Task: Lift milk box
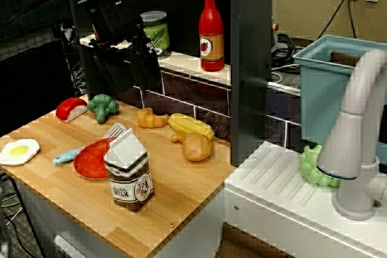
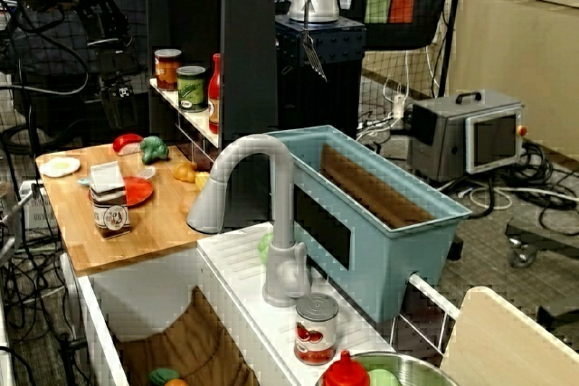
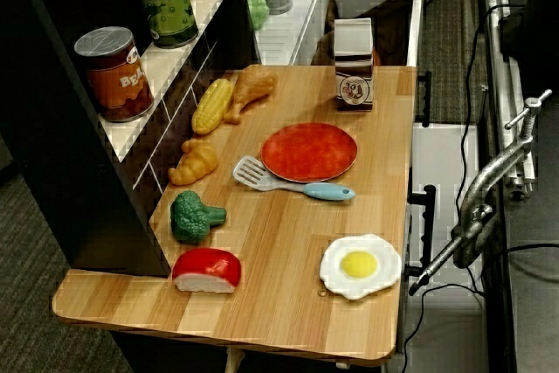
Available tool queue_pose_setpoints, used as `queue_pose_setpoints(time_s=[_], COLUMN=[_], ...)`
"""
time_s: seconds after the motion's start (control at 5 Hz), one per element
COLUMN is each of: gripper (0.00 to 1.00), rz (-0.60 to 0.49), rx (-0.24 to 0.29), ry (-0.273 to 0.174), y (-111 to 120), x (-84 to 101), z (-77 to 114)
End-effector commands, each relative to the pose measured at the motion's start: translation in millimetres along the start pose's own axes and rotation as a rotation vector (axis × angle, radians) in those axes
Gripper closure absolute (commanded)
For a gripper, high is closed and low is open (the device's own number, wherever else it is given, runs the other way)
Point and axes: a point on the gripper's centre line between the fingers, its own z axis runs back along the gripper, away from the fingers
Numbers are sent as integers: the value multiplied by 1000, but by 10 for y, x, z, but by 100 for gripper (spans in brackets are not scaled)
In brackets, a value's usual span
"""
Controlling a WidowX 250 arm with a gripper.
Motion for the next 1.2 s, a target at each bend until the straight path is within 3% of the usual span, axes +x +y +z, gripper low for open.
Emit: queue_pose_setpoints(time_s=[0.0,0.2,0.6,1.0], gripper=[0,0,0,0], rz=[0,-10,-117,-206], rx=[0,0,33,97], ry=[0,-32,23,-50], y=[0,13,-105,-134], x=[0,-117,-304,-416], z=[0,166,156,-77])
